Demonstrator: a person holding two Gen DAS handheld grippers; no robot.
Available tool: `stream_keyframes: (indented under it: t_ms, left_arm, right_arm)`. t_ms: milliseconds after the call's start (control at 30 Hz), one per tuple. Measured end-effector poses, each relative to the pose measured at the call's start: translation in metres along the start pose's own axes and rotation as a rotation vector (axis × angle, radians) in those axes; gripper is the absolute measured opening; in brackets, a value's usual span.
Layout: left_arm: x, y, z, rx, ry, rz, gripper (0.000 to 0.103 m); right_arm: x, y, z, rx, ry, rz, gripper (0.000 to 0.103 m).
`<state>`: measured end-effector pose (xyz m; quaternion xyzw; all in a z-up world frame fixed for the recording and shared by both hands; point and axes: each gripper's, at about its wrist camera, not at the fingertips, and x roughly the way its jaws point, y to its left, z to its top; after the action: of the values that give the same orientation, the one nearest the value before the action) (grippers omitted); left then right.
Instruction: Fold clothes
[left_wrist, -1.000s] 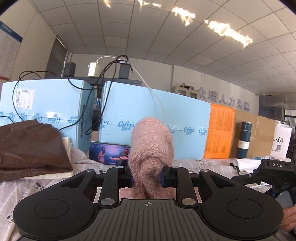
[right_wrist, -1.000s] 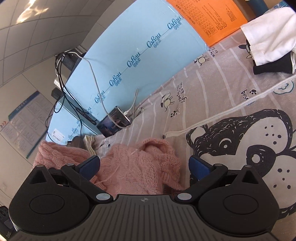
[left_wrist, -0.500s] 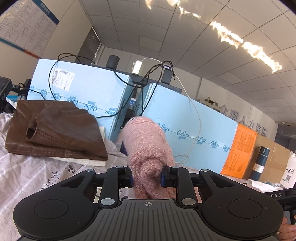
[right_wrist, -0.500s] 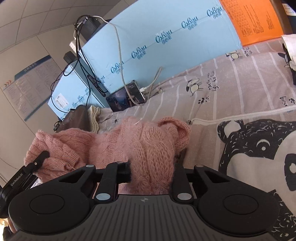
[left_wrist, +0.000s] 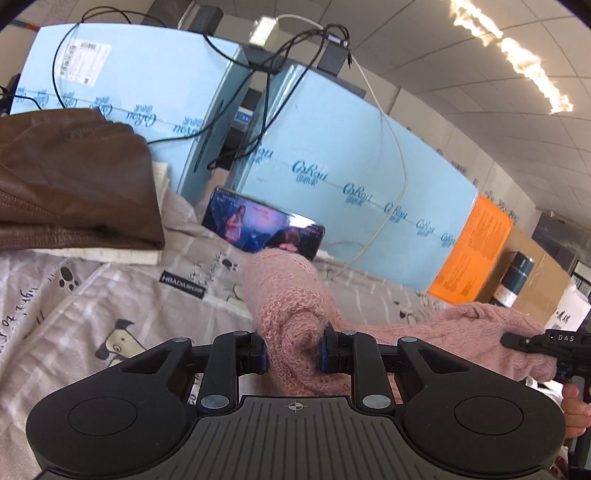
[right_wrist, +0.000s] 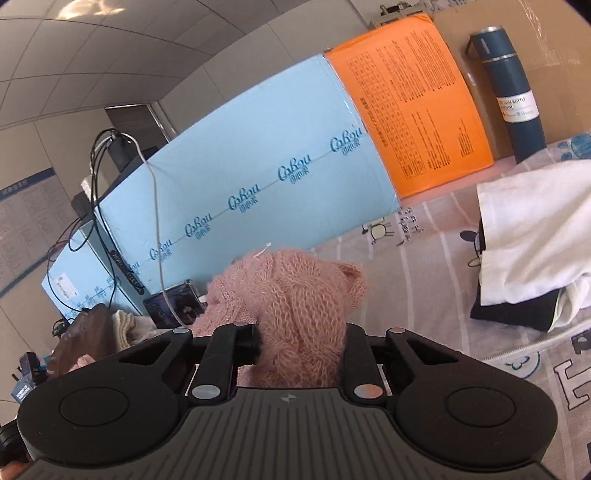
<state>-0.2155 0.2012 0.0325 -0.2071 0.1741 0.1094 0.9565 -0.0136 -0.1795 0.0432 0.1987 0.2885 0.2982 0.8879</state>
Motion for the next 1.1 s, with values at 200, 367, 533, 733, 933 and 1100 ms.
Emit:
stream_keyframes:
  t_ms: [200, 367, 533, 733, 933, 1100]
  left_arm:
    - [0.011, -0.008, -0.003, 0.115, 0.04, 0.244, 0.073]
    - [-0.008, -0.04, -0.002, 0.264, -0.086, 0.236, 0.087]
    - [0.01, -0.091, -0.018, 0.463, 0.076, -0.04, 0.095]
    - [0.038, -0.073, -0.015, 0.356, 0.182, -0.019, 0.068]
    - [0.012, -0.037, 0.005, 0.234, 0.032, 0.037, 0.017]
    - [-0.026, -0.035, 0.027, 0.338, -0.231, 0.218, 0.017]
  right_arm:
    - [0.023, -0.019, -0.015, 0.079, 0.122, -0.103, 0.022]
    - [0.018, -0.015, -0.02, 0.058, 0.106, -0.134, 0.033]
    - [0.018, -0.016, -0.02, 0.049, 0.104, -0.142, 0.038]
    - [0.018, -0.016, -0.02, 0.051, 0.104, -0.14, 0.039]
    - [0.018, -0.016, -0.02, 0.047, 0.103, -0.141, 0.039]
    - [0.016, -0.015, -0.019, 0.039, 0.085, -0.128, 0.025]
